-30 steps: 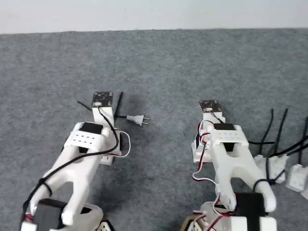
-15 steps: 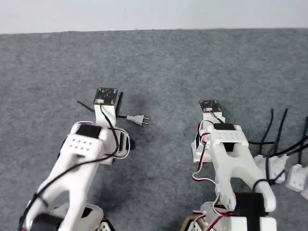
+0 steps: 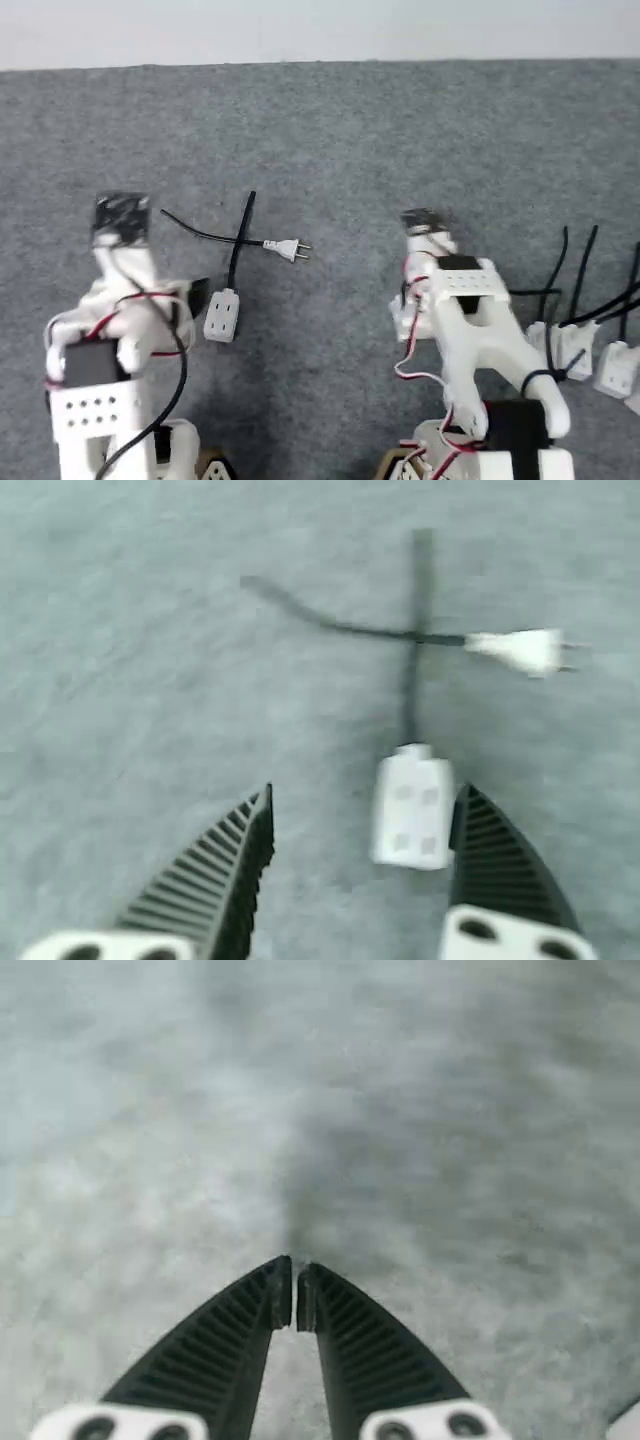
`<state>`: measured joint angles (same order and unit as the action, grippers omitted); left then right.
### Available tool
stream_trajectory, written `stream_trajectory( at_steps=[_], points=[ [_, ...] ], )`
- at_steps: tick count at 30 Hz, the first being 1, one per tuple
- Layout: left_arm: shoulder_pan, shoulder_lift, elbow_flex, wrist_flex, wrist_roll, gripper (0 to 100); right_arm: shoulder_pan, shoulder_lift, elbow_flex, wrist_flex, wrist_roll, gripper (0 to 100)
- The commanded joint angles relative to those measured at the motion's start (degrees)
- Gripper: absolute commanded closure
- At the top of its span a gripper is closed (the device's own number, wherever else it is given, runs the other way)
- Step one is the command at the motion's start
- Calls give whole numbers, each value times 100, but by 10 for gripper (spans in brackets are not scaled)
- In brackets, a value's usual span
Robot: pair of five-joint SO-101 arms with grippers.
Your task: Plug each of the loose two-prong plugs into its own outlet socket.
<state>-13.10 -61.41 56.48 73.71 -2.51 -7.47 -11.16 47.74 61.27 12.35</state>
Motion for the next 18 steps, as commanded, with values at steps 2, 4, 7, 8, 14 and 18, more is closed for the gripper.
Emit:
stream_trajectory(
  at_steps=[2, 4, 7, 8, 14, 18],
  points=[
    [-1037, -396, 954, -703, -79, 725, -752, -479, -862, 321, 905, 988],
    [-1257, -396, 1358, -1099, -62, 725, -1103, -532, -1116, 365, 1327, 987],
    [-1626, -396, 1868, -1829, 229, 724, -1525, -523, -1653, 593, 1662, 964],
    [-1776, -396, 1982, -2119, 273, 724, -1648, -488, -1846, 690, 1670, 938],
    [-2295, -378, 2088, -2576, 290, 724, -2290, 180, -2813, 585, 1697, 806],
    [-2295, -369, 2079, -2611, 290, 724, -2642, 936, -3499, 497, 2154, 805]
  ],
)
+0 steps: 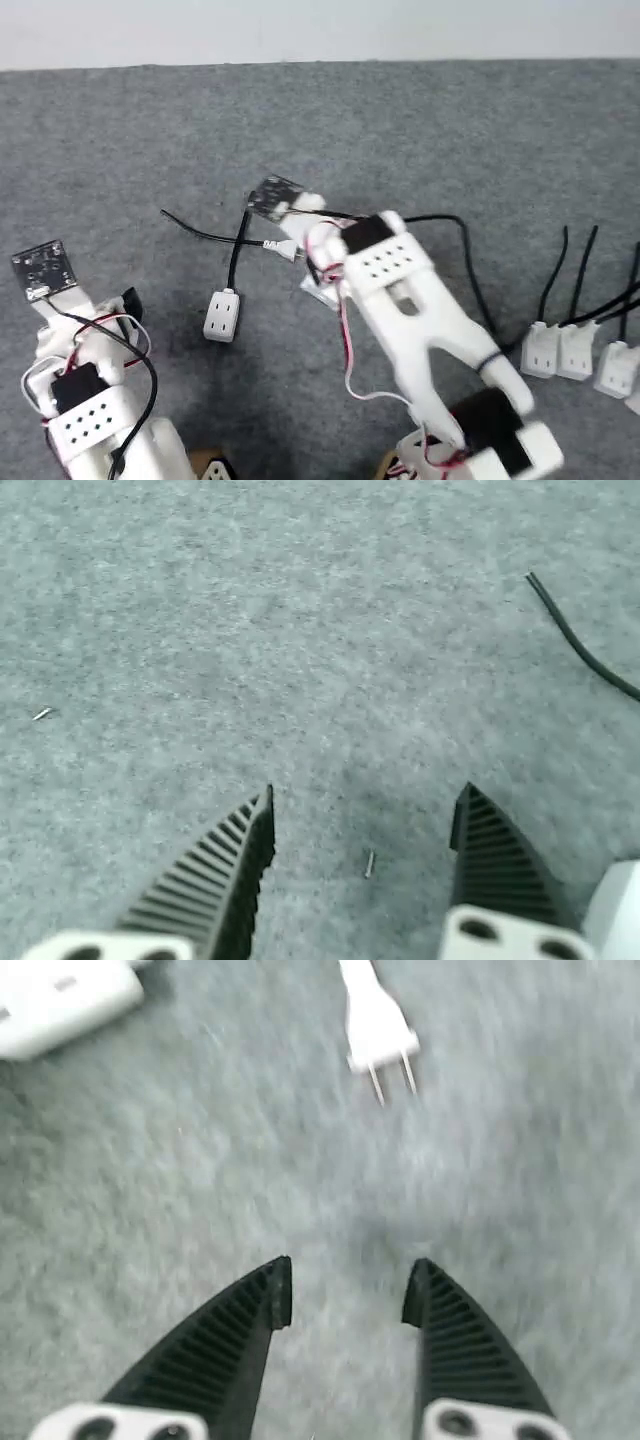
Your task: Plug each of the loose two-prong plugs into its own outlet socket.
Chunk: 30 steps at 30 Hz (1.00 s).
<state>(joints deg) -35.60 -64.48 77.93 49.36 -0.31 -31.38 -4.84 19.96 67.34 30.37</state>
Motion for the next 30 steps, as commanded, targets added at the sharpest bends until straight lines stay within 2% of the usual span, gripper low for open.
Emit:
stream_trajectory(
  at_steps=[1, 8, 14, 23, 25, 28, 30],
  points=[
    [-44, 0, -66, -202, 70, 724, -303, 514, -941, -119, 466, 805],
    [-70, 1776, -462, -1319, 70, 724, -409, 2229, -2725, -127, 492, 801],
    [-141, 3033, -1165, -1380, 79, 724, -602, 3670, -4105, -127, 492, 801],
    [-141, 3209, -1270, -1380, 79, 724, -479, 5596, -5996, 409, 519, 805],
    [-141, 3209, -1270, -1380, 79, 725, -400, 5842, -6286, 611, 501, 838],
    [-141, 3218, -1270, -1380, 79, 727, -391, 5974, -6769, 1077, 492, 980],
    [-141, 3226, -1270, -1380, 79, 727, -391, 6000, -6848, 1279, 492, 976]
  ],
)
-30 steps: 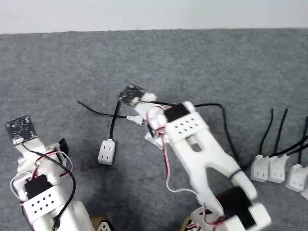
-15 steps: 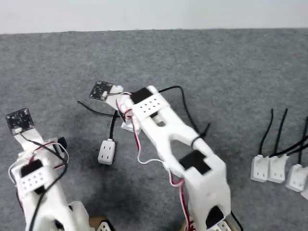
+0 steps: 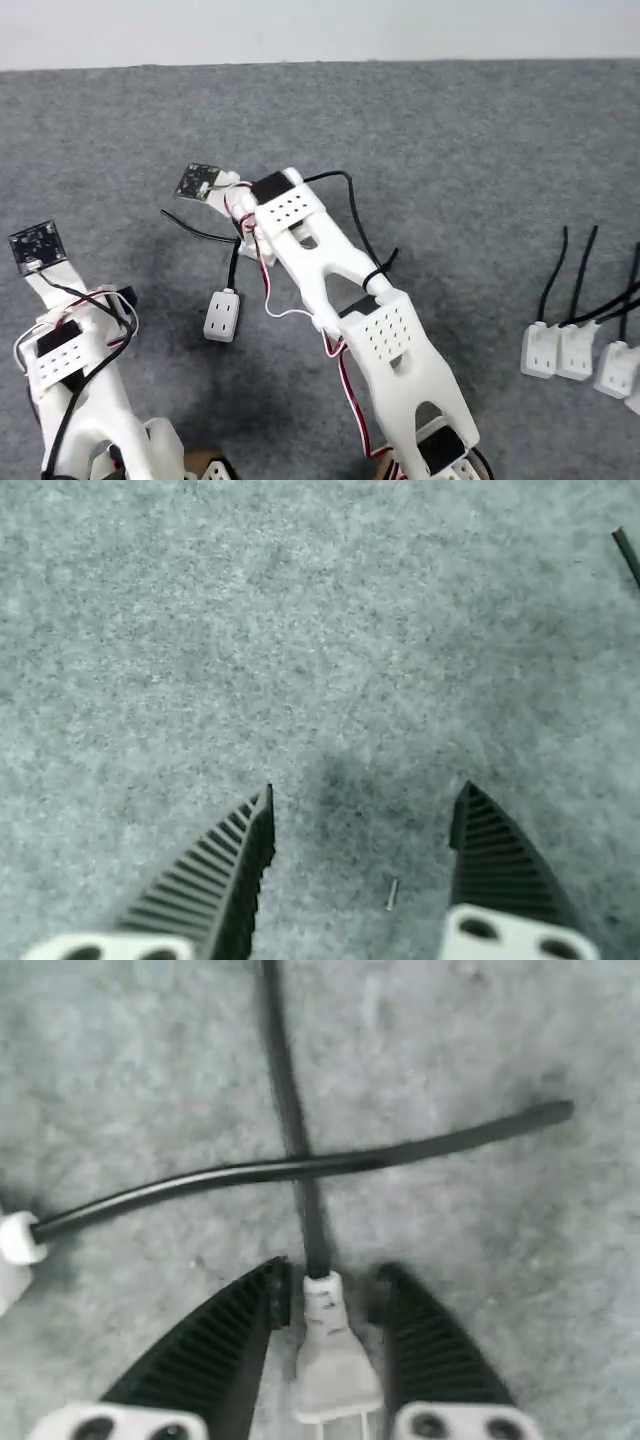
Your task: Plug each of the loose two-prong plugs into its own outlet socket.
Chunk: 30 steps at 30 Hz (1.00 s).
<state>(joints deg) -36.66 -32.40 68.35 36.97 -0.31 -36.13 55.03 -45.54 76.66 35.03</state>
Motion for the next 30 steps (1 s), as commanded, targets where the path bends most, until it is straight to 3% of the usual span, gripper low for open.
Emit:
stream_trajectory(
  at_steps=[1, 7, 13, 21, 30],
  points=[
    [-35, 18, -312, -141, 79, 727, 92, 13, -316, 435, 26, 979],
    [-35, 26, -312, -141, 79, 727, 198, -295, -501, 1218, 9, 991],
    [-35, 26, -312, -149, 79, 727, 637, -1007, -897, 2114, -791, 991],
    [-18, 35, -312, -149, 79, 727, 1727, -1877, -721, 2624, -1477, 991],
    [0, 35, -321, -149, 79, 727, 3090, -2053, 141, 2580, -1530, 991]
  ],
)
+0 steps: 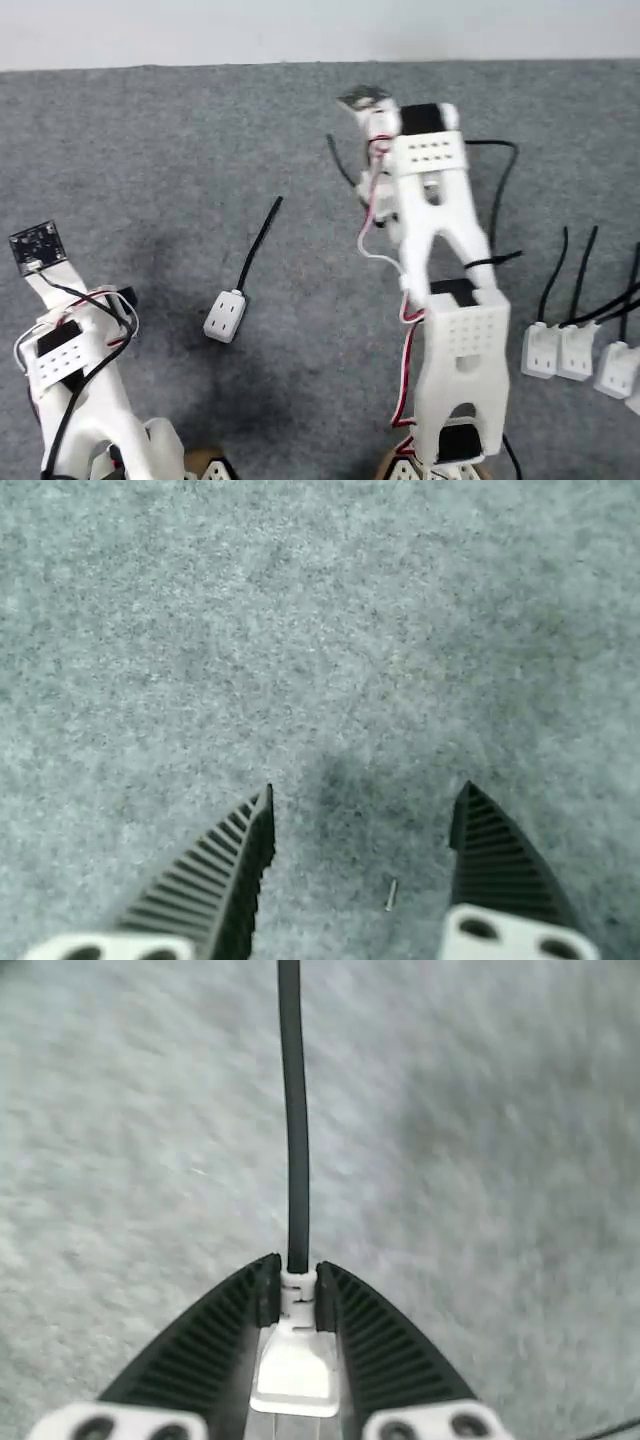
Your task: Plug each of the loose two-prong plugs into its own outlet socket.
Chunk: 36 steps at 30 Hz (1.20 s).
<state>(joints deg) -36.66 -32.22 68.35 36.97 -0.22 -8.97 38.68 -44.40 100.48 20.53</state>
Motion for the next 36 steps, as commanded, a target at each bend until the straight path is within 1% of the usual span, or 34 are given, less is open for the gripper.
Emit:
stream_trajectory(
  at_steps=[1, 4, 8, 12, 15, 17, 20, 22, 23, 27, 31, 36],
  points=[
    [0, 18, -321, -149, 70, 727, 523, -426, 70, 198, -123, 991],
    [62, 18, -321, -123, 62, 727, 892, -488, 220, 224, -475, 991],
    [440, 26, -338, 149, 18, 727, 980, -998, 730, 251, -800, 991],
    [554, 132, -365, 193, -105, 728, 655, -2554, 1837, 242, -985, 991],
    [624, 642, -778, 545, -273, 730, 207, -4066, 2734, 207, -1090, 991],
    [659, 1134, -1182, 818, -484, 763, -198, -5007, 3297, 189, -1134, 991],
    [897, 1802, -1754, 1398, -1213, 867, -1042, -6193, 4070, -22, -1134, 991],
    [1152, 2154, -2000, 1741, -1714, 961, -1587, -6844, 4598, -356, -1134, 991],
    [1266, 2286, -2088, 1873, -1969, 990, -1859, -7134, 4870, -567, -1116, 991],
    [1495, 2418, -2193, 2268, -3007, 986, -2695, -7987, 6022, -1552, -1073, 991],
    [1776, 2330, -2044, 2585, -4202, 987, -3310, -8163, 6971, -2510, -1134, 991],
    [2084, 2154, -1789, 2611, -4809, 987, -3916, -8040, 8053, -3916, -1908, 991]
  ],
)
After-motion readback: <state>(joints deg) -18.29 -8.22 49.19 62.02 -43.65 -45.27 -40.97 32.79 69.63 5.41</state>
